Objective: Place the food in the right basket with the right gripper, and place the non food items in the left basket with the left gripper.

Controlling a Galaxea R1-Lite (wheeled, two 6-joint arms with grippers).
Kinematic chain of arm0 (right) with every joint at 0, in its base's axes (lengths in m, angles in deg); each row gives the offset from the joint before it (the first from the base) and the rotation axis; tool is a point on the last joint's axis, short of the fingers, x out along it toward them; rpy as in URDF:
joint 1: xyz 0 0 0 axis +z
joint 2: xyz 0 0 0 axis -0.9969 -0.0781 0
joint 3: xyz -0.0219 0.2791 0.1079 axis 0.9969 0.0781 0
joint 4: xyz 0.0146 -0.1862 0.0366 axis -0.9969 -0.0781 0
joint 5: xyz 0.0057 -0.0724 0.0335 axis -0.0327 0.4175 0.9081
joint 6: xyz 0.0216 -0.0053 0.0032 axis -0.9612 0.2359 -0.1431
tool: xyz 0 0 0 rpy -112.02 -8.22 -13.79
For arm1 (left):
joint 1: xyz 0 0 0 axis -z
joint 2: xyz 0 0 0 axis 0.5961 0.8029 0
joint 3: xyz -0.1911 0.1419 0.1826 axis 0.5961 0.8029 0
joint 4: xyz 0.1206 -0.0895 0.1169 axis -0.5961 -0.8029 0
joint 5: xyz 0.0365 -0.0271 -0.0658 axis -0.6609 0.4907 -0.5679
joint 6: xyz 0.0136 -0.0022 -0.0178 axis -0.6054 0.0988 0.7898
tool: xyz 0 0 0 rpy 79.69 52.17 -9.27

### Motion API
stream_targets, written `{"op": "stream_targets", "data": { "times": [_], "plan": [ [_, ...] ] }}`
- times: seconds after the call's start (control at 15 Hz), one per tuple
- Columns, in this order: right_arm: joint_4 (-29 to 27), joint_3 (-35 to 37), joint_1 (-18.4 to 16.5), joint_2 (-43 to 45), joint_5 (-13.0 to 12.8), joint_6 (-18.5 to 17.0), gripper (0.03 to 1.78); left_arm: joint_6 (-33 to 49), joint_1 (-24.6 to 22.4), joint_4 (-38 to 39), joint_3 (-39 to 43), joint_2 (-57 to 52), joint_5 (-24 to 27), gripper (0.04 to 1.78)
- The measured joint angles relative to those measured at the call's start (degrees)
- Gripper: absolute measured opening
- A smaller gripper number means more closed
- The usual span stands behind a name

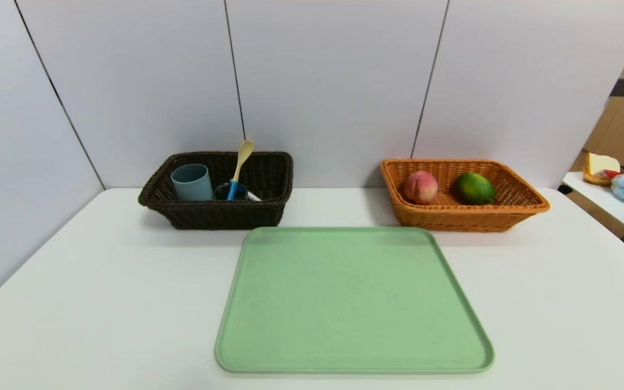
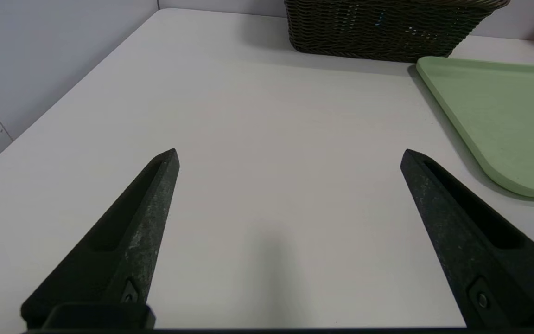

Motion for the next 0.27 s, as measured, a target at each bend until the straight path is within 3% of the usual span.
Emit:
{"op": "stream_targets", "data": {
  "times": [0.27],
  "plan": [
    [0.0,0.0,0.0,0.0,0.0,0.0,1.70,0.0,0.0,0.0,0.0,0.0,0.0,1.69]
  ]
}}
